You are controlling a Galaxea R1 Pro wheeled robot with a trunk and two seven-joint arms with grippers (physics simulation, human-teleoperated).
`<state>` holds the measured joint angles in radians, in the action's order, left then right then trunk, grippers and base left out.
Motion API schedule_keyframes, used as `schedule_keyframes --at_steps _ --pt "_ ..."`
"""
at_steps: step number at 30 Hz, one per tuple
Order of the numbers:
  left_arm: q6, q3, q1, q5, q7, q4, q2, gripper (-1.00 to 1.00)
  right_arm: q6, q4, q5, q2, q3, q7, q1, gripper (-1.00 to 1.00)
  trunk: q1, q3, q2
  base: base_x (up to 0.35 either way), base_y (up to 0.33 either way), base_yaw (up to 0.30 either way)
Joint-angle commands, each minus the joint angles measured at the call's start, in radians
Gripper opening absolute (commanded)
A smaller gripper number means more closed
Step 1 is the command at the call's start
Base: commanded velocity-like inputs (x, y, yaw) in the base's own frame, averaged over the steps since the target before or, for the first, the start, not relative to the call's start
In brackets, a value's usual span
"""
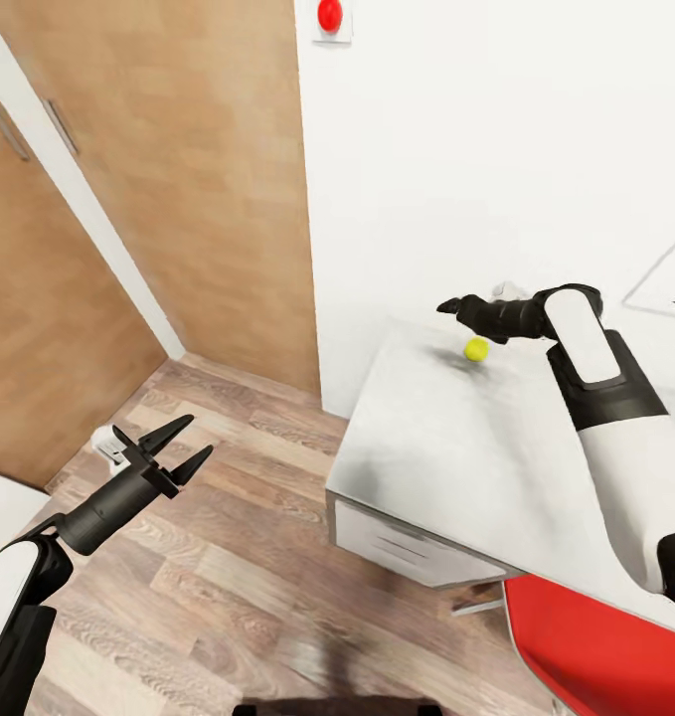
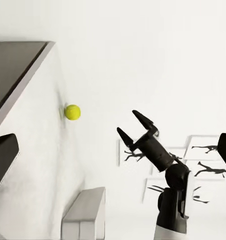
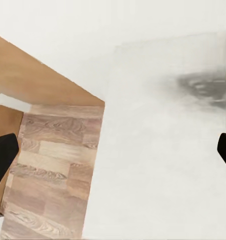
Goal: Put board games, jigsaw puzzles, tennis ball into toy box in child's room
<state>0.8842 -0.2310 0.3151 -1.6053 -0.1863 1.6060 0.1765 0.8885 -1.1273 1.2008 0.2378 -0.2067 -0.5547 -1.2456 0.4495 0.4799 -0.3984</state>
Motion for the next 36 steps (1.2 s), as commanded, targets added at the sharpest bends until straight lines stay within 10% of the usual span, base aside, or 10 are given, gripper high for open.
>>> schedule_keyframes --at_steps 1,9,14,36 --pt "0.004 -0.001 0.001 0.005 -0.005 0.000 0.000 1.00 -0.022 0.027 -0.026 -0.005 -0.003 -0.013 -0.010 1.00 0.001 0.000 -0.002 0.006 0.022 0.223" --pt "0.004 -0.001 0.001 0.006 -0.004 -0.001 0.000 1.00 -0.173 0.123 -0.260 -0.026 0.004 -0.047 -0.038 1.00 0.001 -0.007 -0.002 0.003 0.011 0.203" --pt "0.004 -0.001 0.001 0.006 -0.002 -0.001 0.000 1.00 -0.227 0.138 -0.327 -0.023 0.008 -0.099 -0.042 1.00 0.001 -0.008 -0.002 0.001 0.003 0.086" --pt "0.004 0.001 0.001 0.007 -0.001 -0.001 -0.002 1.00 -0.264 0.156 -0.378 -0.017 0.009 -0.157 -0.035 1.00 0.001 -0.009 -0.002 0.000 0.001 0.015"
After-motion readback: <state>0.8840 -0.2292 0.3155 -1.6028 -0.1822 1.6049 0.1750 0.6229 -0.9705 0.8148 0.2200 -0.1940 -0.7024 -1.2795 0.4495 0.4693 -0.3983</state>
